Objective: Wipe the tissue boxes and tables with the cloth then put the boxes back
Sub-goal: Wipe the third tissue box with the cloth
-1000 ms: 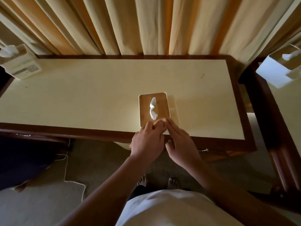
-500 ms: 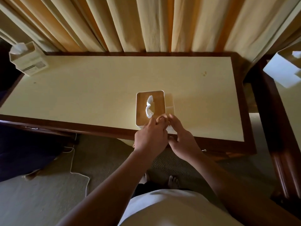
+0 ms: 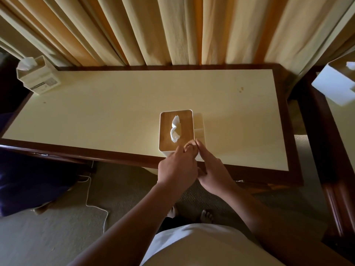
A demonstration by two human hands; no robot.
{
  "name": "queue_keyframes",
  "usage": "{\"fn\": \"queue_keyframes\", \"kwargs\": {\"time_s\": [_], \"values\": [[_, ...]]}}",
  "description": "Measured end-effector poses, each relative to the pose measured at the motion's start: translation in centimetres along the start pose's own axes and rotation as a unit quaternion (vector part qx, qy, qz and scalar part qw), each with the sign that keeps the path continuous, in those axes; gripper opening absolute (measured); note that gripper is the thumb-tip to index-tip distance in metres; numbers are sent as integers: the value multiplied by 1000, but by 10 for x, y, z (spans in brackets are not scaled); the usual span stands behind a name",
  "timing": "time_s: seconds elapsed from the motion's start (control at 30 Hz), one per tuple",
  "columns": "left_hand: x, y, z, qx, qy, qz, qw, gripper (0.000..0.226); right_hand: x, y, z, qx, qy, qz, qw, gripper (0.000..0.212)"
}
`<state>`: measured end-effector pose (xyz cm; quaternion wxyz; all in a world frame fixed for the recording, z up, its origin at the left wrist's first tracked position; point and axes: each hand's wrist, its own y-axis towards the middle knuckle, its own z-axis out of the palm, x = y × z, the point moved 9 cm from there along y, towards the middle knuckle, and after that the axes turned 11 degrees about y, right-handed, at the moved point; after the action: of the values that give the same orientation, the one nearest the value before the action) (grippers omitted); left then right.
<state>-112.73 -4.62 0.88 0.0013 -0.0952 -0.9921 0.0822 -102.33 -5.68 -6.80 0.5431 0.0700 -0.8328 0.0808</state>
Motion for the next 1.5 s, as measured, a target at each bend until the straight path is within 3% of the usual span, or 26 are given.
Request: {"fn": "queue_keyframes", "kwargs": {"time_s": [0.13, 0.33, 0.43, 0.47, 0.53, 0.57, 0.6, 0.7, 0.87, 0.97, 1.1, 1.3, 1.43, 1.5], "values": [[5, 21, -4, -20, -7, -22, 1000, 45, 2, 1, 1, -10, 6, -7, 1000, 103], [12, -3, -4, -29, -18, 22, 999, 36, 3, -2, 5, -6, -53, 3, 999, 95], [42, -5, 22, 31, -182, 1, 983, 28, 5, -5, 9, -11, -89, 4, 996, 91], [54, -6, 36, 67, -282, -25, 957, 24, 8, -5, 11, -13, -97, 3, 995, 88], [80, -9, 59, 109, -487, -118, 859, 20, 16, -4, 12, -34, -106, -1, 994, 79], [92, -11, 68, 109, -562, -163, 804, 24, 20, -3, 11, -52, -111, -5, 993, 74], [103, -14, 70, 97, -595, -194, 774, 29, 23, -2, 11, -73, -118, -9, 990, 69], [119, -17, 59, 61, -647, -207, 731, 45, 31, 3, 8, -145, -110, -9, 983, 64], [141, -3, 53, 31, -698, -221, 680, 41, 35, 16, 11, -222, -110, 56, 967, 58], [153, 8, 55, 32, -730, -209, 650, 40, 34, 20, 14, -250, -167, 117, 947, 70], [168, 20, 62, 59, -718, -214, 659, 37, 36, 22, 17, -271, -161, 159, 936, 70], [188, 37, 79, 86, -725, -217, 648, 32, 48, 29, 6, -233, -131, 253, 930, 57], [197, 38, 79, 93, -736, -201, 639, 30, 48, 46, -3, -212, -192, 227, 931, 49], [201, 38, 81, 96, -737, -196, 639, 31, 58, 50, -6, -246, -234, 186, 922, 51]]}}
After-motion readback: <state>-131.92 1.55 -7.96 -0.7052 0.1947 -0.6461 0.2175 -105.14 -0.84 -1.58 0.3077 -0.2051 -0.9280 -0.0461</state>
